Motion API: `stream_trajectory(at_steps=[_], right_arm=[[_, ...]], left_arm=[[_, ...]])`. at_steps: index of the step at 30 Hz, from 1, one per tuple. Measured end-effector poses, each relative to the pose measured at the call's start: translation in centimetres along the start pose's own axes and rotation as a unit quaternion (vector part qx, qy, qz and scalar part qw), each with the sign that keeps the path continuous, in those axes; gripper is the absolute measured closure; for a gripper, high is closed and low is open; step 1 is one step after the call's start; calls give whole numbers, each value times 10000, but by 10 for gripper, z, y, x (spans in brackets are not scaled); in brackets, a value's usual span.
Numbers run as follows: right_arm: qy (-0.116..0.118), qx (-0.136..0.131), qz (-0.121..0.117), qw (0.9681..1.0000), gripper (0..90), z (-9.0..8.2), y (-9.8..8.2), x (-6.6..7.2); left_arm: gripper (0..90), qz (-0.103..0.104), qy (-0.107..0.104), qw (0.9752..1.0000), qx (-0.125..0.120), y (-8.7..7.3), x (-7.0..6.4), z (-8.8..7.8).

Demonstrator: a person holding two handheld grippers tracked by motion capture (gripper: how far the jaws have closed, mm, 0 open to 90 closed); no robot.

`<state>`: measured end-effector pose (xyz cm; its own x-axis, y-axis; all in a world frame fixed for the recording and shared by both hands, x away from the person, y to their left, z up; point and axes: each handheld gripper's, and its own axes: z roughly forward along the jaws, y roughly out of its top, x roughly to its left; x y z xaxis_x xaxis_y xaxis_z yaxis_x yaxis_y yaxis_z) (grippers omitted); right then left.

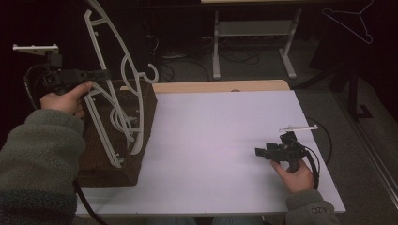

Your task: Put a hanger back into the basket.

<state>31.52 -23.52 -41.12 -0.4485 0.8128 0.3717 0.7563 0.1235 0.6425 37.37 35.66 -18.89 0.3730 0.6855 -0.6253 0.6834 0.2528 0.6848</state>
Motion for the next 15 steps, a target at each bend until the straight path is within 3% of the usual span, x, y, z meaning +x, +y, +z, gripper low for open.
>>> stream_trajectory(at_steps=[8,15], right_arm=[[-34,25,-57,10000,360,2,0,1],[-38,23,-66,10000,361,1,-1,1]], left_arm=[[856,-42,149,9998,-83,3,12,-11],[856,-138,342,9992,-176,7,32,-27]])
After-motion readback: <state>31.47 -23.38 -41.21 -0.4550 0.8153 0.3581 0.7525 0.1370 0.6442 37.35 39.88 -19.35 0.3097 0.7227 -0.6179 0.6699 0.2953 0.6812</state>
